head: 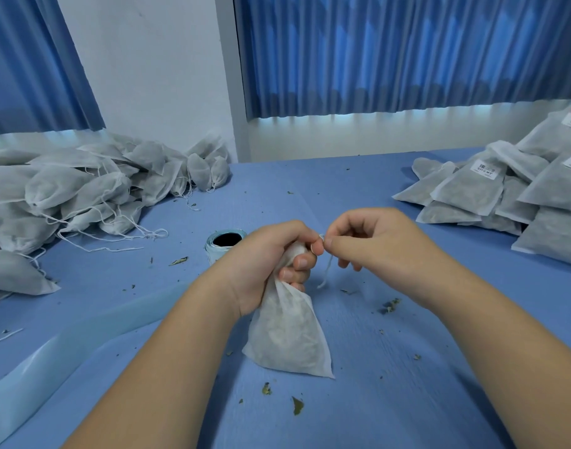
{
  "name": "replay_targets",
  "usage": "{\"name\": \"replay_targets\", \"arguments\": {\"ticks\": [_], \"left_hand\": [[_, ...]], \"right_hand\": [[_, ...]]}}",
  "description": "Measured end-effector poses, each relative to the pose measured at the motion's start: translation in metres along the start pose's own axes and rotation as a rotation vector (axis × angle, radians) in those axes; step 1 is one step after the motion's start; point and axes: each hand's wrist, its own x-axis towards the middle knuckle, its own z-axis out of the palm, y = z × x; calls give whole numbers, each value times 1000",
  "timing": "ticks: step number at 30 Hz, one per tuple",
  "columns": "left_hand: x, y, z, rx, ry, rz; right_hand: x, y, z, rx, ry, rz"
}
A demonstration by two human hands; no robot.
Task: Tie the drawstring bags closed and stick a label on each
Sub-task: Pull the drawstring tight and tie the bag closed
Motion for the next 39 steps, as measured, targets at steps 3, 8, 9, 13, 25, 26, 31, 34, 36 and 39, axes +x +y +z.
{"name": "replay_targets", "arguments": {"ticks": [3,8,9,13,25,26,31,34,36,39], "left_hand": [[-1,0,2,44,14,4],[0,0,2,79,21,4],[0,0,2,81,19,3],[-1,-1,2,88,21,-1],[-1,0,3,92,70,7],[-1,-1,3,100,77,13],[-2,-2,5,157,142,47],[-2,-2,7,162,172,90],[-2,-2,7,178,189,104],[-1,-3,6,218,205,101]], "right_hand": [[0,1,1,-17,-5,5],[1,3,1,-25,-30,37],[2,4,0,-25,-34,40],[2,5,0,-4,-44,39],[2,6,-6,3,-85,49],[2,6,-6,2,-85,49],[2,8,-9,-18,-93,55],[3,8,-9,-33,-99,64],[2,7,-9,-43,-101,67],[2,8,-8,-74,-88,72]]}}
